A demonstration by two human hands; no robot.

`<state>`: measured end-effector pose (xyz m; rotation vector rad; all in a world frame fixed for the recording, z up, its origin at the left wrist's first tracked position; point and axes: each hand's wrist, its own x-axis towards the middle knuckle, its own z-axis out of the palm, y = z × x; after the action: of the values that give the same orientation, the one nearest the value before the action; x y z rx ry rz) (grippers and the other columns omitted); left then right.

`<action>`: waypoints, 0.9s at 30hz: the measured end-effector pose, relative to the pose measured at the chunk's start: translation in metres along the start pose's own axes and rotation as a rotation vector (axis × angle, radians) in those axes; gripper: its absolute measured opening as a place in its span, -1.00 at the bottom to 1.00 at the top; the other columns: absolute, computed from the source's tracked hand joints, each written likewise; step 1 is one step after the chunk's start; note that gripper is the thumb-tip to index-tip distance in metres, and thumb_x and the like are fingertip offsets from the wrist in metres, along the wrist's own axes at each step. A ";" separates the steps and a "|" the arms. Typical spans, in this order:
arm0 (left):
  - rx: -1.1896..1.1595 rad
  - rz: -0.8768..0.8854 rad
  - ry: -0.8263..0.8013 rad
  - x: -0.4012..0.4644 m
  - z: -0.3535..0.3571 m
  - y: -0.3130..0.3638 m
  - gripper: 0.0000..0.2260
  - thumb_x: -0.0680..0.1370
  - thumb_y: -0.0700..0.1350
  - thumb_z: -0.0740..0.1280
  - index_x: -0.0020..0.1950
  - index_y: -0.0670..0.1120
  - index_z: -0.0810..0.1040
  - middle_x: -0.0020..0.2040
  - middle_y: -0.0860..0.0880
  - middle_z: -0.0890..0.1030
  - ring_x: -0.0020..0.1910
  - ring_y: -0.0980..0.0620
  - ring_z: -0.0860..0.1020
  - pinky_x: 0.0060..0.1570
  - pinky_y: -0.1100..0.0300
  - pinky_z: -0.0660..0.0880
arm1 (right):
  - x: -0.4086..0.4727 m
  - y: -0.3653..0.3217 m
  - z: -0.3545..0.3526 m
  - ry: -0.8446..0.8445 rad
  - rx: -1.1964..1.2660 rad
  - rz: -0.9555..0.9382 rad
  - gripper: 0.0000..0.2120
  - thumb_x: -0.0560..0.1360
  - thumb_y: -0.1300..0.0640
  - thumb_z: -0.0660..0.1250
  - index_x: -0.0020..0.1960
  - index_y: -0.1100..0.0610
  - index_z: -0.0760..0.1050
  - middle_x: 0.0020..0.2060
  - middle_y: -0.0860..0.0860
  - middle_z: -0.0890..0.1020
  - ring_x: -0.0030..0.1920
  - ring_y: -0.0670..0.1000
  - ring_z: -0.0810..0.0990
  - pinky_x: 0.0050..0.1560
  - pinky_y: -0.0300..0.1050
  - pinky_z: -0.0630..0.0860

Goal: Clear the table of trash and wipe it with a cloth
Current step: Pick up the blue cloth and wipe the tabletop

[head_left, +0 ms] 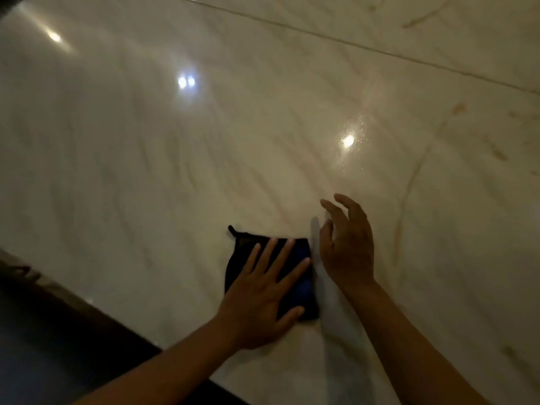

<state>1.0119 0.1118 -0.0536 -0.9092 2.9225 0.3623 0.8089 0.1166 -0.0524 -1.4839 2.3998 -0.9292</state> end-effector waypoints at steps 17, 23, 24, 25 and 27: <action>-0.048 -0.437 0.099 -0.102 0.046 0.115 -0.29 0.58 0.33 0.05 0.64 0.11 -0.11 0.64 -0.10 -0.17 0.60 -0.19 -0.21 0.53 -0.24 -0.10 | -0.125 0.013 -0.037 -0.207 -0.038 -0.273 -0.66 0.54 0.21 0.26 0.30 0.10 0.54 0.30 0.07 0.52 0.32 0.09 0.46 0.29 0.10 0.45; 0.008 -0.471 0.070 -0.079 0.035 0.067 -0.32 0.57 0.37 -0.03 0.63 0.15 -0.09 0.65 -0.08 -0.13 0.61 -0.19 -0.13 0.52 -0.23 -0.07 | -0.131 0.010 -0.033 -0.204 -0.045 -0.311 -0.66 0.54 0.17 0.23 0.29 0.10 0.54 0.28 0.08 0.53 0.30 0.10 0.47 0.30 0.07 0.45; 0.012 -0.524 0.070 -0.065 0.030 0.050 -0.32 0.57 0.38 -0.07 0.63 0.14 -0.10 0.64 -0.09 -0.14 0.60 -0.21 -0.13 0.53 -0.23 -0.11 | -0.129 0.012 -0.035 -0.207 -0.051 -0.305 -0.67 0.55 0.19 0.24 0.30 0.10 0.53 0.29 0.08 0.52 0.30 0.10 0.47 0.30 0.08 0.45; 0.016 -0.578 0.070 -0.052 0.025 0.037 -0.31 0.57 0.38 -0.10 0.63 0.13 -0.12 0.64 -0.10 -0.15 0.60 -0.21 -0.14 0.54 -0.21 -0.16 | -0.127 0.015 -0.038 -0.205 -0.056 -0.289 -0.66 0.55 0.20 0.26 0.30 0.09 0.53 0.30 0.08 0.52 0.31 0.09 0.46 0.30 0.08 0.44; 0.021 -0.647 0.081 -0.035 0.023 0.026 -0.31 0.58 0.37 -0.11 0.64 0.08 -0.15 0.64 -0.12 -0.20 0.59 -0.23 -0.18 0.53 -0.18 -0.23 | -0.122 0.022 -0.047 -0.172 -0.063 -0.250 -0.66 0.55 0.21 0.26 0.31 0.08 0.53 0.30 0.06 0.51 0.32 0.07 0.44 0.31 0.06 0.42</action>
<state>1.0253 0.1575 -0.0660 -1.8022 2.4848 0.2482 0.8309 0.2468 -0.0497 -1.8379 2.1764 -0.7405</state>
